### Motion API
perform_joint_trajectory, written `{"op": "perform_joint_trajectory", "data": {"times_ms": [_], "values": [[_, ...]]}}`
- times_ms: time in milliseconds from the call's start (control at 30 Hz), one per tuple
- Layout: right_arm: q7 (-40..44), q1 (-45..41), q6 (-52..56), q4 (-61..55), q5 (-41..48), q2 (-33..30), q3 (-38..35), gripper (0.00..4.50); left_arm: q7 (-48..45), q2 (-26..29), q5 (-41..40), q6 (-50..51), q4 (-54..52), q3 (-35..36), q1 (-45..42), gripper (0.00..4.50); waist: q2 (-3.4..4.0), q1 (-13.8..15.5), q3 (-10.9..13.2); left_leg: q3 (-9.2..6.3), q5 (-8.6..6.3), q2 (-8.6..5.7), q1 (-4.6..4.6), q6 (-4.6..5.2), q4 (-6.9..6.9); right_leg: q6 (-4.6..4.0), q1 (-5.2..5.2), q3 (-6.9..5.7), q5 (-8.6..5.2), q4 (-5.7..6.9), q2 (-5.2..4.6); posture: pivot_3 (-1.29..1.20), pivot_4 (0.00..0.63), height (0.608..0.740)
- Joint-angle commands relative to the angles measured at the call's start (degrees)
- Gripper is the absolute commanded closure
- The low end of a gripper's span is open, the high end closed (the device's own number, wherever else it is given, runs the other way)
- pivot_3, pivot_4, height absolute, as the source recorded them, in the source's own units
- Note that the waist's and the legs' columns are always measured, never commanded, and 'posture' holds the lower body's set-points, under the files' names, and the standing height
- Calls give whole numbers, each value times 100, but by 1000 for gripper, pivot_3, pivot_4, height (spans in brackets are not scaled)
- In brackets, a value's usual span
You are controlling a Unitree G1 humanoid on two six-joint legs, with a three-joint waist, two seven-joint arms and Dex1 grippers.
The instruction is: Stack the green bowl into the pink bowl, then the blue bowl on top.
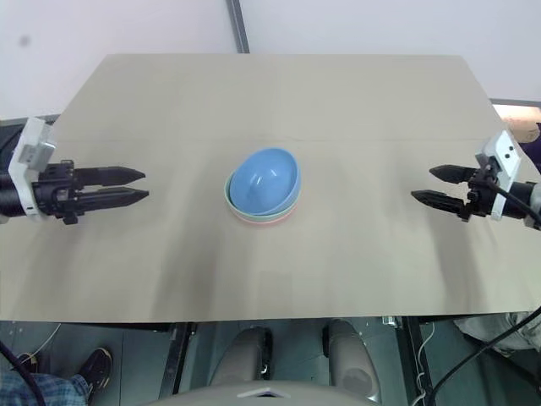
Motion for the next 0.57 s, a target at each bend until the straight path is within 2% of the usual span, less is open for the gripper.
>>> {"op": "perform_joint_trajectory", "data": {"times_ms": [33, 367, 567], "values": [[138, 8, -113, -121, 196, -98, -291, 455, 41, 77, -126, -27, -224, 448, 286, 1994, 1, -1, 1, 0, 0, 0, 0, 0, 0, 0, 0, 0, 0, 0, 0, 0, 150, 740], [865, 441, 146, -844, 1027, -241, -672, 455, 159, -86, -322, -82, -622, 984, 1078, 1994, 1, 23, 1, 1, 0, 0, 3, 0, -1, 0, 4, 1, 0, -2, -2, 0, 150, 740], [793, 507, 178, -942, 1114, -227, -690, 455, 206, -125, -287, -253, -741, 966, 1205, 1994, 1, 21, 1, 2, 0, 0, 4, 0, 0, 0, 4, 1, 0, -2, -1, 0, 150, 740]]}}
